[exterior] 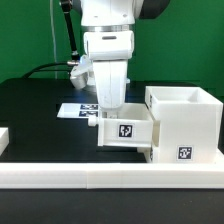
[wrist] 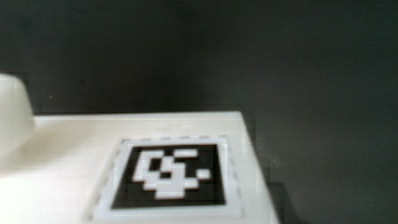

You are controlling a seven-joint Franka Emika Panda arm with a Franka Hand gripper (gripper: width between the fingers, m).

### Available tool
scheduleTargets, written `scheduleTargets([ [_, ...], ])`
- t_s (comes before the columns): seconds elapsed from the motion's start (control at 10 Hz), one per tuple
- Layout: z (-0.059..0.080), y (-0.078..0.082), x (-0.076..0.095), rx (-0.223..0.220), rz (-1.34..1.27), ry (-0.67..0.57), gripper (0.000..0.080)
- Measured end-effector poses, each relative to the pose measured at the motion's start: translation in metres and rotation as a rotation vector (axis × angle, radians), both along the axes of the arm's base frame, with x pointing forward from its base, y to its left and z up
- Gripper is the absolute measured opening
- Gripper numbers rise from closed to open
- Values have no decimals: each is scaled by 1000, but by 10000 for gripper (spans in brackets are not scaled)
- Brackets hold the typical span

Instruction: Assemble drawer

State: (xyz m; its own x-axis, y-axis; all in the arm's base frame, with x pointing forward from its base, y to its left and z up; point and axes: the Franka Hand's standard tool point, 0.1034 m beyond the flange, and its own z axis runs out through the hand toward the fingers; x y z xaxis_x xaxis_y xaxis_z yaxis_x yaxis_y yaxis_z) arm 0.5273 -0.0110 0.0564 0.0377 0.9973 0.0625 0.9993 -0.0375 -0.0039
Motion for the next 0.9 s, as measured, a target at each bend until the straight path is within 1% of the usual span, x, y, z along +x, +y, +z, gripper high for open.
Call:
scheduleTargets([
  [0.1, 4, 0, 2, -3, 2, 3, 42],
  [0.2, 4, 0, 3, -3, 0, 4, 42],
  [0.3, 4, -1, 0, -5, 0, 25, 42],
  [0.9, 2, -2, -1, -4, 2, 30, 42],
])
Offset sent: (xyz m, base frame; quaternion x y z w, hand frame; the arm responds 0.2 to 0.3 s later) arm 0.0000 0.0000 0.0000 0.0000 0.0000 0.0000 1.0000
